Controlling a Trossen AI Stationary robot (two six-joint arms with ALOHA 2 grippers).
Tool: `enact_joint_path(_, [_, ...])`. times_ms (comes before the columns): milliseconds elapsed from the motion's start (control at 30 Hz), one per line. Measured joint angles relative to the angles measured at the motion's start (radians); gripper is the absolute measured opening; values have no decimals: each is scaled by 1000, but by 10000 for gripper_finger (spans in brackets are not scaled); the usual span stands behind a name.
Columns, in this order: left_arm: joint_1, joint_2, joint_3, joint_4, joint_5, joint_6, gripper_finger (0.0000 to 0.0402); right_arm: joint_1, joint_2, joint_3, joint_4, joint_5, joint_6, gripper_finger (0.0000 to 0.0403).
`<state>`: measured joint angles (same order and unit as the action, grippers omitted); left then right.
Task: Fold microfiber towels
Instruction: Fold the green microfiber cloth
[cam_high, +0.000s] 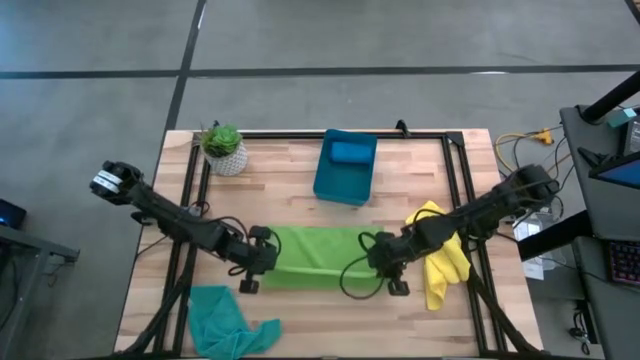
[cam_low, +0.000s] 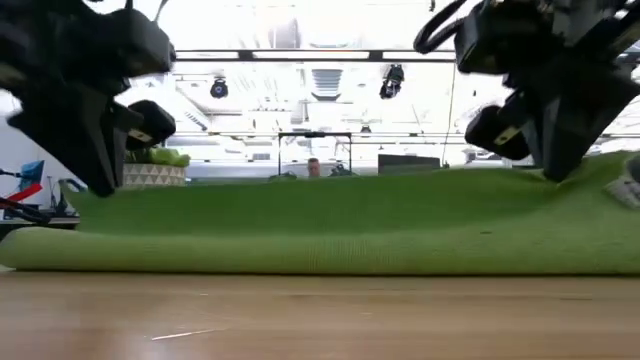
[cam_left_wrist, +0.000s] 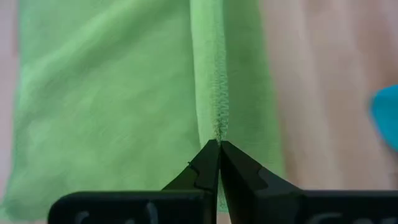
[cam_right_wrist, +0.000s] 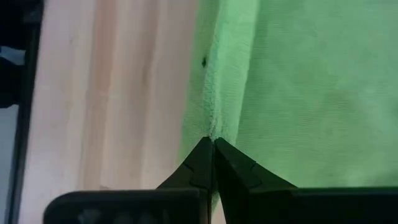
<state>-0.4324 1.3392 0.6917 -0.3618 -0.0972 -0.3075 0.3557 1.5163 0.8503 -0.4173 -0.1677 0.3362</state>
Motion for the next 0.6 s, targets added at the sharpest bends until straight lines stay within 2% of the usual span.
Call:
enact_joint_path(233, [73, -1, -38, 14, -33, 0, 0, -89, -23, -47, 36, -42, -28, 9])
enact_joint_path(600, [174, -2, -44, 14, -62, 35, 0, -219, -23, -57, 32, -53, -128, 9])
